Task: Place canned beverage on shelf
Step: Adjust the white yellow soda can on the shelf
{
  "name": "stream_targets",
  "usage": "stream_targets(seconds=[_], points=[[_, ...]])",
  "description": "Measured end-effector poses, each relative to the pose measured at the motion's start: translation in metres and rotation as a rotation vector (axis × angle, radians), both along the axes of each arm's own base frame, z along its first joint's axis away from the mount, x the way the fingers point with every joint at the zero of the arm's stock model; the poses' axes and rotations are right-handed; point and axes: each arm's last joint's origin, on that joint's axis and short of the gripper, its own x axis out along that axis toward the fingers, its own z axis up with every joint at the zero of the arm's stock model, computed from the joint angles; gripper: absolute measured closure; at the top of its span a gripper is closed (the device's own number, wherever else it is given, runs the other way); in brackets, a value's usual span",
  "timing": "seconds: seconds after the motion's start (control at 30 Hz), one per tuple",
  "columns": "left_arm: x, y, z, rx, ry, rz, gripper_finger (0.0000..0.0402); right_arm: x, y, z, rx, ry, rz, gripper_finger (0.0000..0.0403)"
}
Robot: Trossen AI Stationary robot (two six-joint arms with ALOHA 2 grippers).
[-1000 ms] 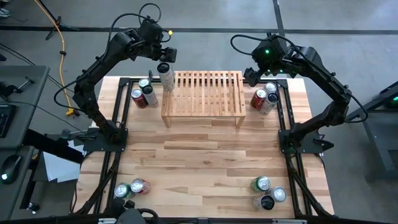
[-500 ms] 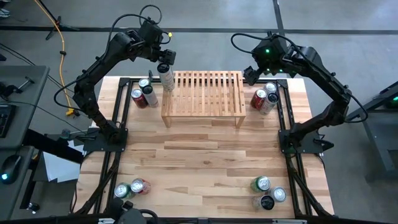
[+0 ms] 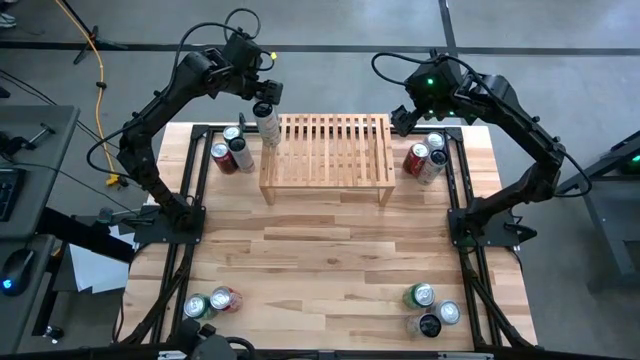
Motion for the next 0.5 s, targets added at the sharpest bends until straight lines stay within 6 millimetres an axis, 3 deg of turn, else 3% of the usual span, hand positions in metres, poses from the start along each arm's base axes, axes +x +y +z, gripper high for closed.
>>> stream_targets(seconds=[0.37, 0.5], points=[[0.012, 0.011, -0.018, -0.045, 0.065, -0.023, 0.0138, 0.0, 0.0, 0.0, 0.009, -0.01, -0.013, 0.0093], [0.015, 0.014, -0.014, 0.003, 0.024, -0.024, 0.0146, 0.0, 0.0, 0.0, 0.016, -0.018, -0.026, 0.0093]])
